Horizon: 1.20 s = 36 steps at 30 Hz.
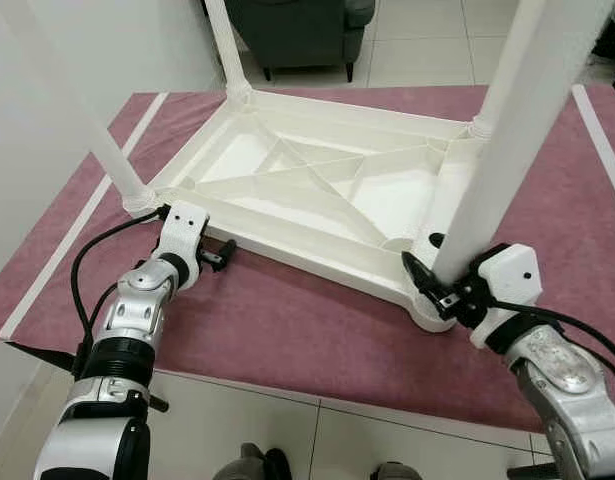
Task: Building children table
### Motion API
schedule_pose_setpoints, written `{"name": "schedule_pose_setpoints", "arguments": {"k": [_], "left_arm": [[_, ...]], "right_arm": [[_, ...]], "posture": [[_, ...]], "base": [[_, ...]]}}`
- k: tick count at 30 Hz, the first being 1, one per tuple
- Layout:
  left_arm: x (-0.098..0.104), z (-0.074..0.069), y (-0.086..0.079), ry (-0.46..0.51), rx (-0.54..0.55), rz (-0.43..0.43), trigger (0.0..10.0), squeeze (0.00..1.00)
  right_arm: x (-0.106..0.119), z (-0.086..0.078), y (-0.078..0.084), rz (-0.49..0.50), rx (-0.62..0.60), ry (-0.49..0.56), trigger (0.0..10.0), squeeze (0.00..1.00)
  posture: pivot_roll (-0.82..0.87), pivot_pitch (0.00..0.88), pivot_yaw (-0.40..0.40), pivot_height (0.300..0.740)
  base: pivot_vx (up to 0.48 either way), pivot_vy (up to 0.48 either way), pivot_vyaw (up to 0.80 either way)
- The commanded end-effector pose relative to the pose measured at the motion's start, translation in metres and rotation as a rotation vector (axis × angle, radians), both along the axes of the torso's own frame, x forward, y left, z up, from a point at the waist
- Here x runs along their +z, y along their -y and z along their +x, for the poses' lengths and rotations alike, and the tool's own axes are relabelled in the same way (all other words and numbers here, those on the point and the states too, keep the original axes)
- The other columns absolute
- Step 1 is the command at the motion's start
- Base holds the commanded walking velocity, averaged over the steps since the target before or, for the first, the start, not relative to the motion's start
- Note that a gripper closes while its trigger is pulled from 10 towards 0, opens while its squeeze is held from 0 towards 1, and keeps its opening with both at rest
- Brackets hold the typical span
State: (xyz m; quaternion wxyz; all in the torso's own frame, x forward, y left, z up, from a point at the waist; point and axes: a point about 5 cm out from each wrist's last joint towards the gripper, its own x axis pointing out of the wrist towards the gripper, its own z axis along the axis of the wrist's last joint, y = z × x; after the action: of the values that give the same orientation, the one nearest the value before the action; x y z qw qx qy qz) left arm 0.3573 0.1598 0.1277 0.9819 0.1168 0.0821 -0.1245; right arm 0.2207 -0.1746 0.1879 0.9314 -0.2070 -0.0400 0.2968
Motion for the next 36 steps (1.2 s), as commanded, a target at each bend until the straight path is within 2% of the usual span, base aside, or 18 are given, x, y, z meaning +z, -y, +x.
{"name": "schedule_pose_setpoints", "arguments": {"k": [1, 4, 5, 8, 10, 13, 15, 16, 17, 20, 24, 28, 32, 36], "left_arm": [[0.007, 0.002, 0.005, 0.043, -0.010, -0.003, 10.0, 0.00], [0.005, 0.002, 0.006, 0.041, -0.010, -0.001, 10.0, 0.00], [0.004, 0.001, 0.006, 0.040, -0.013, 0.000, 10.0, 0.00], [0.003, 0.000, 0.008, 0.038, -0.020, 0.001, 10.0, 0.00], [0.002, -0.001, 0.010, 0.038, -0.024, 0.001, 10.0, 0.00], [0.002, -0.001, 0.010, 0.038, -0.025, 0.002, 10.0, 0.00], [0.001, -0.002, 0.011, 0.039, -0.032, 0.002, 10.0, 0.00], [0.001, -0.002, 0.011, 0.039, -0.032, 0.002, 10.0, 0.00], [0.001, -0.003, 0.012, 0.041, -0.036, 0.001, 10.0, 0.00], [0.001, -0.003, 0.012, 0.043, -0.034, 0.002, 10.0, 0.00], [-0.001, -0.006, 0.014, 0.051, -0.047, 0.001, 10.0, 0.00], [0.000, -0.008, 0.015, 0.058, -0.059, -0.001, 10.0, 0.00], [0.001, -0.013, 0.015, 0.068, -0.082, -0.001, 10.0, 0.00], [0.000, -0.026, 0.014, 0.068, -0.107, 0.002, 10.0, 0.00]], "right_arm": [[-0.004, -0.007, -0.015, 0.009, 0.105, -0.044, 10.0, 1.00], [-0.001, -0.009, -0.015, 0.018, 0.136, -0.050, 10.0, 1.00], [0.002, -0.013, -0.015, 0.021, 0.192, -0.085, 10.0, 0.00], [0.005, -0.022, -0.014, 0.010, 0.294, -0.157, 10.0, 0.00], [0.002, -0.029, -0.009, -0.048, 0.356, -0.221, 10.0, 0.00], [0.001, -0.031, -0.007, -0.070, 0.370, -0.240, 10.0, 0.00], [-0.010, -0.038, 0.009, -0.145, 0.378, -0.325, 10.0, 0.00], [-0.010, -0.038, 0.009, -0.145, 0.378, -0.325, 10.0, 0.00], [-0.013, -0.036, 0.026, -0.198, 0.332, -0.351, 10.0, 0.00], [-0.012, -0.032, 0.031, -0.203, 0.303, -0.340, 10.0, 0.00], [0.002, -0.012, 0.055, -0.159, 0.148, -0.266, 10.0, 0.00], [0.002, -0.012, 0.057, -0.180, 0.144, -0.268, 10.0, 0.00], [-0.002, -0.013, 0.066, -0.253, 0.132, -0.289, 10.0, 0.00], [-0.006, -0.010, 0.088, -0.403, 0.088, -0.304, 10.0, 0.00]], "posture": [[-0.12, 0.114, 0.165, 0.740], [-0.12, 0.114, 0.165, 0.740], [-0.12, 0.115, 0.166, 0.740], [-0.12, 0.116, 0.166, 0.740], [-0.12, 0.116, 0.165, 0.740], [-0.12, 0.116, 0.165, 0.740], [-0.12, 0.119, 0.161, 0.740], [-0.12, 0.119, 0.161, 0.740], [-0.12, 0.119, 0.160, 0.740], [-0.12, 0.119, 0.160, 0.740], [-0.11, 0.121, 0.156, 0.740], [-0.11, 0.121, 0.157, 0.740], [-0.11, 0.121, 0.160, 0.740], [-0.10, 0.119, 0.159, 0.740]], "base": [[0.000, 0.000, 0.00], [0.000, 0.000, 0.00], [0.000, 0.000, 0.00], [0.000, 0.000, 0.00], [0.000, 0.000, 0.00], [0.000, 0.000, 0.00], [0.000, 0.000, 0.00], [0.000, 0.000, 0.00], [0.000, 0.000, 0.00], [0.000, 0.000, 0.00], [0.000, 0.000, 0.00], [0.000, 0.000, 0.00], [0.000, 0.000, 0.00], [0.000, 0.000, 0.00]]}}
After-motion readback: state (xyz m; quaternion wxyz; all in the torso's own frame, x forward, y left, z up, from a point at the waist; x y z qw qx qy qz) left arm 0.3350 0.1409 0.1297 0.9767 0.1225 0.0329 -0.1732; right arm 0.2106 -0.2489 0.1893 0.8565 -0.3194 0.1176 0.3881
